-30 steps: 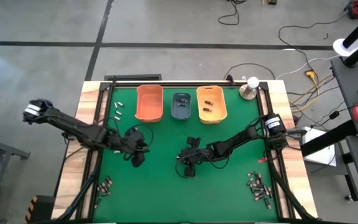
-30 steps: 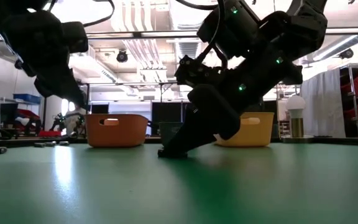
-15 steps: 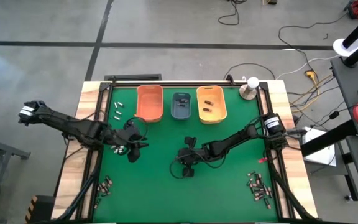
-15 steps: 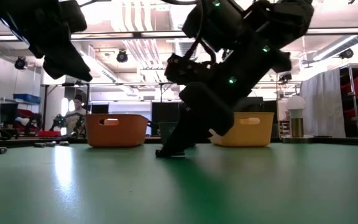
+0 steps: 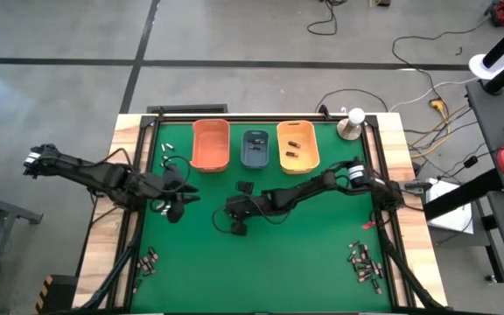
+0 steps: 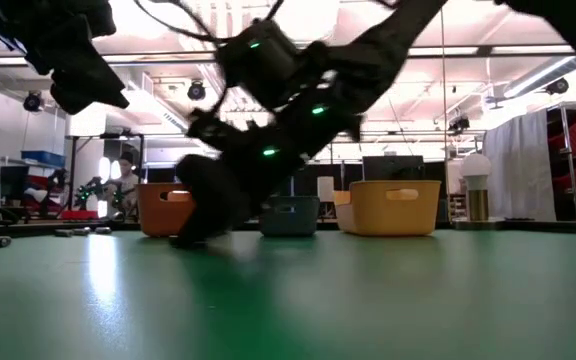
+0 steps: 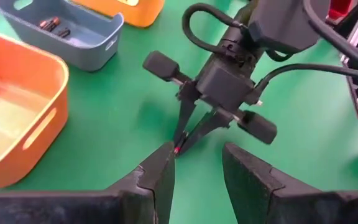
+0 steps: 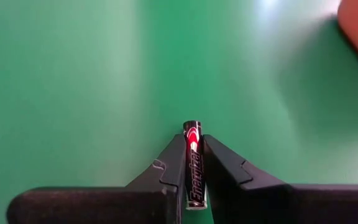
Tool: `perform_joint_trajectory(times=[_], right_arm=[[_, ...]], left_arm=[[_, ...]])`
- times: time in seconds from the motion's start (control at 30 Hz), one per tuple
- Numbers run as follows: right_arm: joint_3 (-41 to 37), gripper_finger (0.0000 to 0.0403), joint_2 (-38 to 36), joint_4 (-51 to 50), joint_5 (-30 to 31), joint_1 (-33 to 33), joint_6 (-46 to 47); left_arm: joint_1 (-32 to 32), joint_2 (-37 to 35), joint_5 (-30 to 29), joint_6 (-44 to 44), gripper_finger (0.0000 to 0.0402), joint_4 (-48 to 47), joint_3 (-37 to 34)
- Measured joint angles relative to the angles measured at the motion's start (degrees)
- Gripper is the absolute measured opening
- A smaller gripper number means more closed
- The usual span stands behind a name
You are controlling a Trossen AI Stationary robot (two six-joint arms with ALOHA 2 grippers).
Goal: Sort batteries
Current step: Put the silver battery into the orange bin
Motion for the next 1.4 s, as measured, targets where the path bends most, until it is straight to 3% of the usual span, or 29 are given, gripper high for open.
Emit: perform_joint_trajectory(times=[0.3,0.6,0.8,0.97,1.17,1.4], right_arm=[[13.66,0.0040,7.40,-7.09,-0.13,-1.88,0.04],[15.85,0.0096,6.77,-11.46,-0.06,-1.70,-0.50],[15.55,0.0145,-0.46,-18.12,0.08,-0.45,-2.99],[15.81,0.0172,-10.00,-29.27,-0.05,0.82,-2.81],[15.74,0.0184,-19.06,-35.35,0.50,2.59,-0.92],[15.77,0.0173,-23.15,-37.69,2.91,4.20,4.05]], left_arm=[[0.00,0.39,3.07,-0.23,0.0114,-2.34,-0.48],[0.02,3.23,3.03,3.16,0.0114,-2.31,-0.68],[0.05,6.15,2.91,8.75,0.0131,0.19,-0.68],[1.08,10.90,2.94,15.94,0.0149,2.59,-1.28],[3.66,15.01,5.21,20.17,0.0153,22.29,-8.86],[7.31,20.00,8.03,22.55,0.0153,31.61,-14.89]])
